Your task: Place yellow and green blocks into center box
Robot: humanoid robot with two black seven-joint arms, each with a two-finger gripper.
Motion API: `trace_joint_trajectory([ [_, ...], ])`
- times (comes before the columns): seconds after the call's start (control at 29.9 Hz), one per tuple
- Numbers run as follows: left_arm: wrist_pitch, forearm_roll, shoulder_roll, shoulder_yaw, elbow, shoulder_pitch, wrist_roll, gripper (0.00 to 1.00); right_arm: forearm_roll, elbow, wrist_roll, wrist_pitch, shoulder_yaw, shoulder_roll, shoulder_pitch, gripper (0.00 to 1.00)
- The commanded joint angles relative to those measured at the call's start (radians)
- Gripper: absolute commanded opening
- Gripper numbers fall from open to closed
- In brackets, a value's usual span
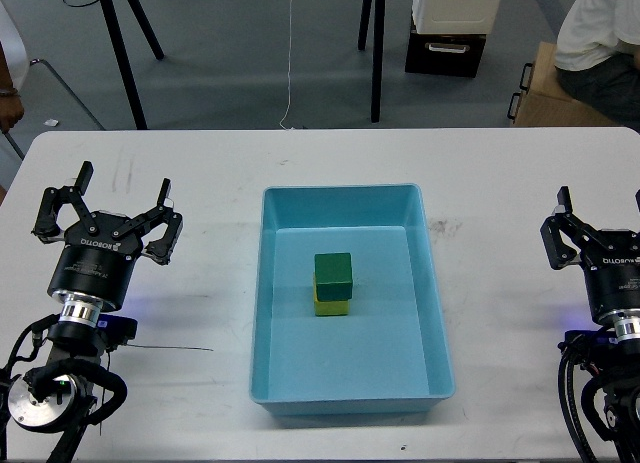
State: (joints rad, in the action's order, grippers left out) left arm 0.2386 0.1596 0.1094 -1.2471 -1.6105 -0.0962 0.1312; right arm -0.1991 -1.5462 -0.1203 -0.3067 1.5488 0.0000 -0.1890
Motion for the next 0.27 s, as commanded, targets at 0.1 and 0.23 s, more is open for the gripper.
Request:
trace_joint_trajectory([
  [0.1,-0.009,0.049,-0.045,0.001,-0.017,-0.046,0.002,1.0,-0.002,0.008,-0.012,-0.006,-0.001,0.0,-0.009,0.99],
  [0.23,-0.007,0.049,-0.042,0.001,-0.012,-0.045,0.002,1.0,0.001,0.012,-0.012,-0.008,0.001,0.0,-0.009,0.99],
])
